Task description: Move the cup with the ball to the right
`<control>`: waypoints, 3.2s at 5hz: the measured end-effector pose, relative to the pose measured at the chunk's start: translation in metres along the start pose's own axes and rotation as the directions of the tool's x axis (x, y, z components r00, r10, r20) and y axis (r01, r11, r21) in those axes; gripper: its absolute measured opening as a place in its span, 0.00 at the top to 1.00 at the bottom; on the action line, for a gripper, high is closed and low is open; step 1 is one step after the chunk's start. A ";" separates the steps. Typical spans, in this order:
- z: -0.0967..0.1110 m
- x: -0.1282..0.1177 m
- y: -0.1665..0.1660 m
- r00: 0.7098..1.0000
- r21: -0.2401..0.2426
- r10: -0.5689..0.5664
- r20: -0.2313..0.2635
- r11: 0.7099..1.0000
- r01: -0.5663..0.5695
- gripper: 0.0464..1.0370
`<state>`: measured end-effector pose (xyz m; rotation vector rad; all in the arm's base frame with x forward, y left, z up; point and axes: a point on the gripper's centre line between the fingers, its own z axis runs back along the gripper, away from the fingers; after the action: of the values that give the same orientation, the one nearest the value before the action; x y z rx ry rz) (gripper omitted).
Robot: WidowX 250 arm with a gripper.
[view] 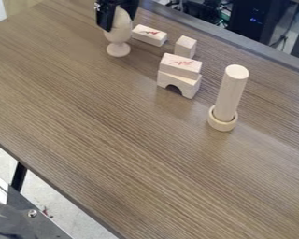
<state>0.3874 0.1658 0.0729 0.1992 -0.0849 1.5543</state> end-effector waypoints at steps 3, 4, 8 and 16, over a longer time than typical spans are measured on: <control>0.052 -0.017 -0.035 0.999 -0.151 -0.034 -0.031 0.988 0.029 0.15; 0.080 -0.040 -0.054 0.994 -0.234 -0.110 -0.007 0.966 0.105 0.15; 0.130 -0.185 -0.080 0.831 -0.336 -0.550 0.088 0.768 0.544 0.15; 0.048 -0.234 -0.056 0.721 -0.108 -0.688 0.076 0.713 0.692 0.11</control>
<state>0.4423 -0.0734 0.0735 0.1281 -0.1187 0.7805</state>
